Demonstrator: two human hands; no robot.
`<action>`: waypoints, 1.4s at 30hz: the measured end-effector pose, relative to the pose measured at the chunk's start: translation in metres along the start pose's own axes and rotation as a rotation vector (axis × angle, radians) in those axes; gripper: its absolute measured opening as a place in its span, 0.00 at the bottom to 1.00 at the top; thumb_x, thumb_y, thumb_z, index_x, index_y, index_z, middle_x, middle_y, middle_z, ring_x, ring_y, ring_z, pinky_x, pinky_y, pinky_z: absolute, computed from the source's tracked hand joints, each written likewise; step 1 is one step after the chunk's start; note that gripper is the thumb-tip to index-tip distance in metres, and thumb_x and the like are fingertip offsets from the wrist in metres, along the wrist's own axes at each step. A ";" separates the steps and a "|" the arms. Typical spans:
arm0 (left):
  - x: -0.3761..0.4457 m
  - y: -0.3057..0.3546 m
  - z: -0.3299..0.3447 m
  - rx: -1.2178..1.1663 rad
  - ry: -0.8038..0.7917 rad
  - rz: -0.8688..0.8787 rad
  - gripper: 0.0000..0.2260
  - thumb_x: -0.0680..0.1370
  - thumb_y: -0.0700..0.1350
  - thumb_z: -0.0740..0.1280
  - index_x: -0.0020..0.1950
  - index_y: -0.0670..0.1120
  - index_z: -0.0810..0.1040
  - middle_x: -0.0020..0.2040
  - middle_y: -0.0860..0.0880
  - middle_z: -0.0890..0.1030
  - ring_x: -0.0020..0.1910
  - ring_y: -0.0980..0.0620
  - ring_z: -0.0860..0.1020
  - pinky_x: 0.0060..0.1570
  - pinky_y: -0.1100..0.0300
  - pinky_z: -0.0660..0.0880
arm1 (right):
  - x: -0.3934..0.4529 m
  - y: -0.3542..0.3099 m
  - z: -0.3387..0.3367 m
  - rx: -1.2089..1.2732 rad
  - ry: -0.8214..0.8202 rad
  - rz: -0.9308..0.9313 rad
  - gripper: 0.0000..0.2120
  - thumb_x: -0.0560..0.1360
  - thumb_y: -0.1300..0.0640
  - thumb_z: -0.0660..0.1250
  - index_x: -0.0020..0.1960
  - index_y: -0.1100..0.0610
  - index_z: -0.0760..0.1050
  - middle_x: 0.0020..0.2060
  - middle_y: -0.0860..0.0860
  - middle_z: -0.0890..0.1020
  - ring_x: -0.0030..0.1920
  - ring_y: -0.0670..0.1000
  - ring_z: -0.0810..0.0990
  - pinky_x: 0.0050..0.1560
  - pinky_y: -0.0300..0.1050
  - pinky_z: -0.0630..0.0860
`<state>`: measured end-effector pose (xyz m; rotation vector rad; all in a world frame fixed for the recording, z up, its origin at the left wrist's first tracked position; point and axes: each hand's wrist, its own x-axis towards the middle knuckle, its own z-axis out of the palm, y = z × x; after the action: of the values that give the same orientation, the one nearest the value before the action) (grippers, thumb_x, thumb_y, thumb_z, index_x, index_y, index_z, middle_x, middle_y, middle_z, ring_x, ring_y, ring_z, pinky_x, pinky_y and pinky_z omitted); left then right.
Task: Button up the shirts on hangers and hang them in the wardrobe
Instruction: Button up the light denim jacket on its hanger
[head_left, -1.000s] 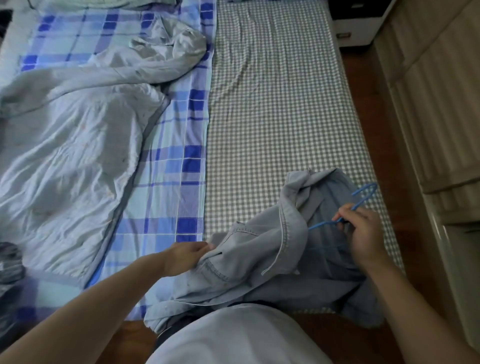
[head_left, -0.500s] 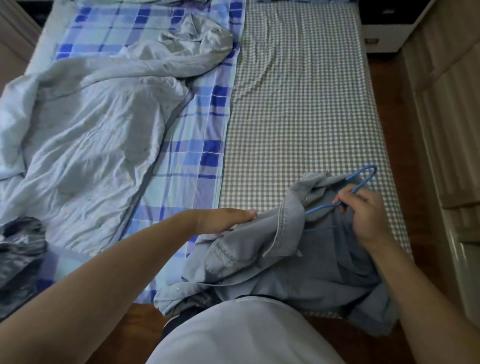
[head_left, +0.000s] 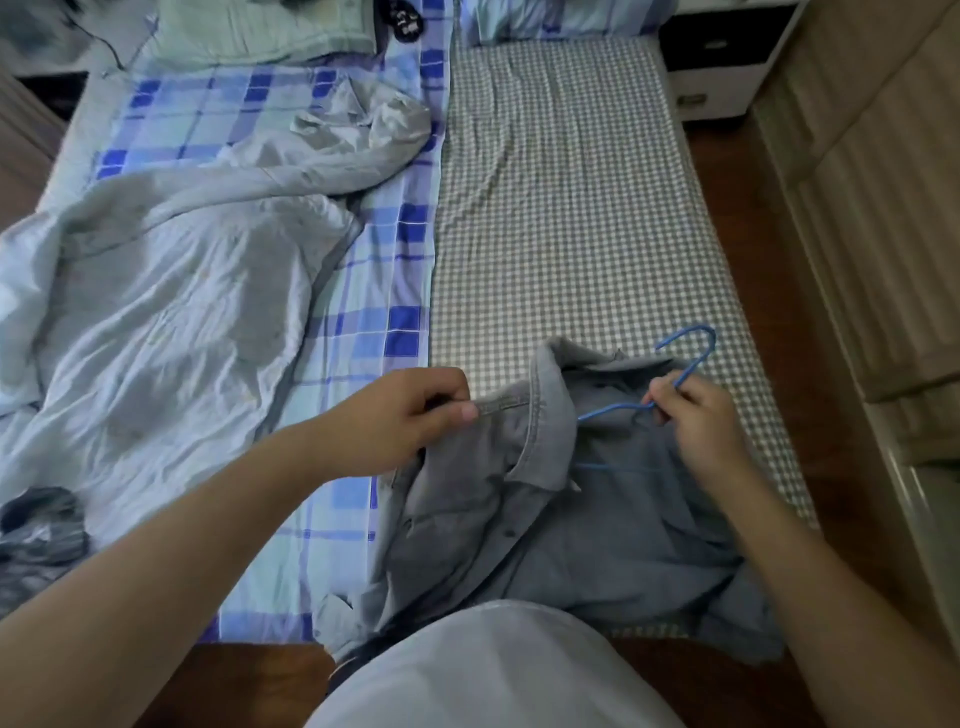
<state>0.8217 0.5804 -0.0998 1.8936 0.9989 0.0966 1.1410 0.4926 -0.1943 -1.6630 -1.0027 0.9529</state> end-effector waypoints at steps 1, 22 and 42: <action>-0.007 0.004 0.001 0.058 0.000 0.005 0.11 0.84 0.48 0.65 0.43 0.45 0.74 0.33 0.58 0.73 0.33 0.59 0.71 0.35 0.67 0.68 | -0.001 0.000 0.007 0.018 0.006 0.010 0.16 0.83 0.65 0.62 0.37 0.68 0.76 0.28 0.54 0.73 0.29 0.44 0.72 0.35 0.36 0.69; -0.009 -0.046 0.053 0.897 0.316 -0.064 0.13 0.79 0.58 0.65 0.56 0.51 0.75 0.47 0.50 0.75 0.43 0.44 0.76 0.36 0.53 0.69 | -0.012 0.009 0.078 0.106 -0.118 0.139 0.17 0.82 0.65 0.63 0.35 0.56 0.74 0.30 0.54 0.72 0.33 0.48 0.70 0.37 0.39 0.68; -0.082 -0.068 0.008 0.798 -0.038 0.237 0.28 0.68 0.34 0.74 0.62 0.58 0.78 0.43 0.57 0.76 0.38 0.52 0.76 0.37 0.58 0.76 | 0.129 0.080 0.053 -0.972 -0.962 0.416 0.34 0.83 0.35 0.54 0.81 0.55 0.58 0.81 0.53 0.59 0.79 0.55 0.61 0.78 0.51 0.57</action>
<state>0.7304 0.5335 -0.1298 2.7236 0.8419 -0.2356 1.1547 0.6106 -0.3031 -2.2771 -2.0297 1.8123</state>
